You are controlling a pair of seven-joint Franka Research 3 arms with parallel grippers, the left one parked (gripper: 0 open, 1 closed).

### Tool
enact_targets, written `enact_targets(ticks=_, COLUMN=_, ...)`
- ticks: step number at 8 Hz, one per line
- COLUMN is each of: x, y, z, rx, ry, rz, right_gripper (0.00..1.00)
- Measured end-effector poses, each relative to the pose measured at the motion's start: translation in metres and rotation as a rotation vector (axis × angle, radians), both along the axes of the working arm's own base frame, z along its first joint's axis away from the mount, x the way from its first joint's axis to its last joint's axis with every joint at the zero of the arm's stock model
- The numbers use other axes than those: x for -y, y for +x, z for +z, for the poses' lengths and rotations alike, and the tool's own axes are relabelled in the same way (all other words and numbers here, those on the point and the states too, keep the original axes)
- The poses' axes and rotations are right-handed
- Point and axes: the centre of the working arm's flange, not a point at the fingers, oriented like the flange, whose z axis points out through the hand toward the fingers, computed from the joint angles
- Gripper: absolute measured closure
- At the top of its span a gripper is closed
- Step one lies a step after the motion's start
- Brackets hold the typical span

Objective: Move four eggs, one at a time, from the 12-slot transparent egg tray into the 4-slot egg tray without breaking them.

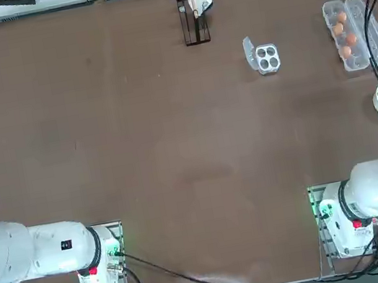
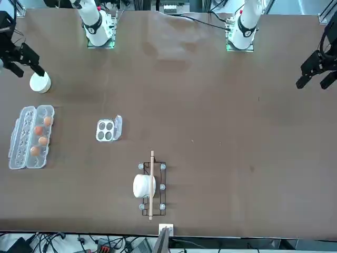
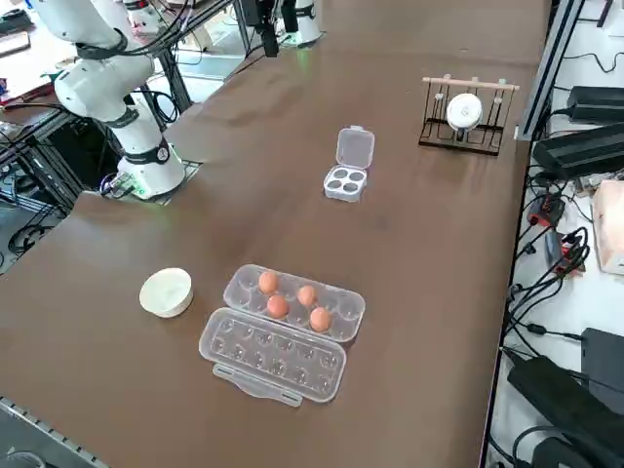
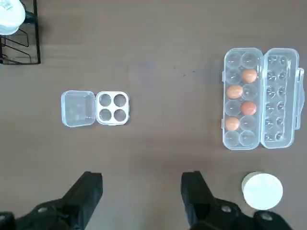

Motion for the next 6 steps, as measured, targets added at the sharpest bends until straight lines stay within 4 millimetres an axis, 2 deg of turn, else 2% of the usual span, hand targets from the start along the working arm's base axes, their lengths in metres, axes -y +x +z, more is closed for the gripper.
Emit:
enact_targets(ticks=3, x=0.005, y=0.000, z=-0.005, rx=-0.009, ry=0.003, rz=0.034, right_gripper=0.00)
enact_targets(ticks=6, x=0.012, y=-0.002, z=-0.024, rx=-0.049, ry=0.007, rz=0.131, right_gripper=0.00)
